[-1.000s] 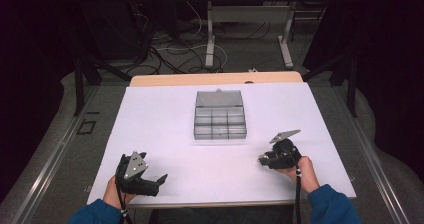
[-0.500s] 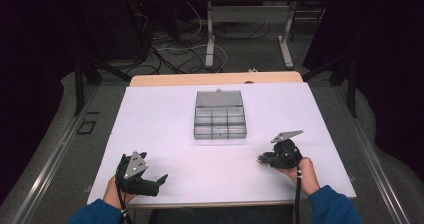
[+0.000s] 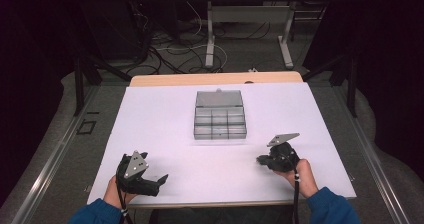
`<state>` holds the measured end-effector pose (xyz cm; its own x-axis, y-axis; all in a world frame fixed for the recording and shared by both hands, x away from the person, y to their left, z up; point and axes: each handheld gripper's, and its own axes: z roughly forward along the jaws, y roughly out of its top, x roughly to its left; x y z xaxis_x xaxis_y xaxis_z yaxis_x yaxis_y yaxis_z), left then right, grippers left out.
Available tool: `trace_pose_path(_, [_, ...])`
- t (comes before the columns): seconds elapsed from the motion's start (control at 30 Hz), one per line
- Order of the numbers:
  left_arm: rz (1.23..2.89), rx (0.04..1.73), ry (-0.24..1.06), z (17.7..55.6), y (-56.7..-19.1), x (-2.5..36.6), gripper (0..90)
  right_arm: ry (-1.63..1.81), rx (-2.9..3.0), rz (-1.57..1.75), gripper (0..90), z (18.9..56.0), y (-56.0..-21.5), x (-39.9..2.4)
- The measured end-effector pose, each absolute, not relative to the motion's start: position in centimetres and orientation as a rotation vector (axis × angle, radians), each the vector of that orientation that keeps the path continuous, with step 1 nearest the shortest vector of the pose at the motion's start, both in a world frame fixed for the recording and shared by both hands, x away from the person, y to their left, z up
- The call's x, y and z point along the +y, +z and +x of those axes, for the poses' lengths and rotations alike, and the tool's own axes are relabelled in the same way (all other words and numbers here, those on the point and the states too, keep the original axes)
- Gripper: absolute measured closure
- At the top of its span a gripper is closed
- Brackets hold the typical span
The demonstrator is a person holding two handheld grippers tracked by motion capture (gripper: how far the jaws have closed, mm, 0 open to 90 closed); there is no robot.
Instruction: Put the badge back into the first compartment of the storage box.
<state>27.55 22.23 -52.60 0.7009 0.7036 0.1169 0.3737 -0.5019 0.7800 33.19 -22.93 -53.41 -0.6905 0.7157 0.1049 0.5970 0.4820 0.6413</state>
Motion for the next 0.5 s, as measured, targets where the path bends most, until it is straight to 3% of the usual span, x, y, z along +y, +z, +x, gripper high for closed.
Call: trace_pose_path(0.5, [2.139, 0.819, 0.550, 27.5, -52.5, 22.4, 0.2, 1.037, 2.459, 1.088, 87.0, 32.5, -52.2, -23.0])
